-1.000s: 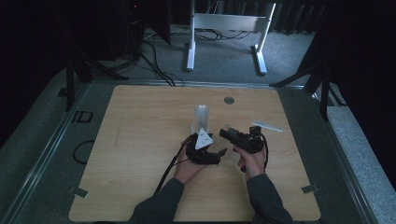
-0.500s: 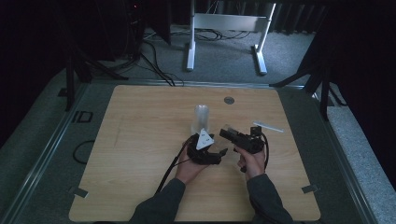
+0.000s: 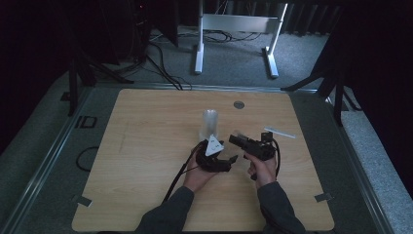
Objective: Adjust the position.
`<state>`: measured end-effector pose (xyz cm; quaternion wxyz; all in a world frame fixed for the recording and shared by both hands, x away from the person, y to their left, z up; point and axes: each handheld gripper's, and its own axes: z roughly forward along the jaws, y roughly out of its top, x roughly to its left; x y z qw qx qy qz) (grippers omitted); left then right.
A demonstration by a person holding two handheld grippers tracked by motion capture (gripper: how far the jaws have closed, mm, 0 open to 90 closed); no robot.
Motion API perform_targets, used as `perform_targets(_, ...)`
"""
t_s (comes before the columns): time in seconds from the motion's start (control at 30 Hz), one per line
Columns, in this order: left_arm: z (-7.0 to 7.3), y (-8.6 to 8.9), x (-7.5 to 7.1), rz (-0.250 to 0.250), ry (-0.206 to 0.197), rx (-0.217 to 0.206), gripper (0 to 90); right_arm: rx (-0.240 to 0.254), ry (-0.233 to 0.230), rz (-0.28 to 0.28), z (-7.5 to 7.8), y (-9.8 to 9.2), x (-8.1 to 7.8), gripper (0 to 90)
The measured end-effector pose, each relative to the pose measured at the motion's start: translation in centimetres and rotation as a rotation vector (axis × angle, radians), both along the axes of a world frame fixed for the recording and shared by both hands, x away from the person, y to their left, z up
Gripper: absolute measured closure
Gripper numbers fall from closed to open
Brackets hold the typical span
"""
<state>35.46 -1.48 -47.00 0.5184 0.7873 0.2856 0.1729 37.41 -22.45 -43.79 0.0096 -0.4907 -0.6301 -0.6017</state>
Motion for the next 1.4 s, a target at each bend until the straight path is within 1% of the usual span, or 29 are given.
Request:
perform_targets(0.2,0.1,0.0,-0.2,0.002,-0.011,0.003,27.1,0.005,0.0,0.003,0.0,0.0,0.0,41.5)
perform_targets(0.47,0.2,0.0,-0.2,-0.007,-0.012,0.007,27.8,0.003,0.002,0.006,0.1,-0.1,0.1,39.7)
perform_targets(0.5,0.2,0.0,-0.2,-0.008,-0.012,0.01,27.8,-0.009,0.001,0.014,0.1,-0.1,0.1,37.1)
perform_targets(0.67,0.1,0.1,-0.2,-0.008,-0.011,0.011,28.0,-0.022,-0.004,0.025,0.1,-0.1,0.1,34.8)
perform_targets(0.77,0.2,0.3,-0.2,-0.013,-0.01,0.01,28.1,-0.041,-0.023,0.037,0.3,-0.2,0.0,31.8)
perform_targets(0.8,0.2,0.4,-0.1,-0.022,-0.009,0.012,28.1,-0.045,-0.024,0.039,0.3,-0.3,-0.1,31.8)
perform_targets(0.87,0.2,0.5,-0.1,-0.022,-0.012,0.02,28.1,-0.048,-0.026,0.042,0.3,-0.3,-0.1,31.7)
perform_targets(0.9,0.2,0.7,-0.1,-0.019,-0.006,0.016,28.1,-0.067,-0.04,0.057,0.3,-0.4,-0.3,31.7)
perform_targets(0.93,0.2,0.7,-0.1,-0.019,-0.006,0.016,28.1,-0.067,-0.04,0.057,0.3,-0.4,-0.3,31.7)
perform_targets(0.97,0.2,0.9,-0.1,-0.021,-0.007,0.02,28.1,-0.089,-0.052,0.077,0.3,-0.6,-0.5,31.7)
perform_targets(1.13,0.4,1.2,-0.2,-0.026,-0.014,0.029,28.2,-0.114,-0.07,0.101,0.3,-1.1,-0.9,31.9)
perform_targets(1.2,0.5,1.4,-0.2,-0.026,-0.014,0.033,28.1,-0.129,-0.081,0.12,0.3,-1.4,-1.0,33.1)
perform_targets(1.4,0.6,1.8,-0.1,-0.025,-0.013,0.029,28.3,-0.155,-0.094,0.129,0.2,-2.3,-1.4,34.5)
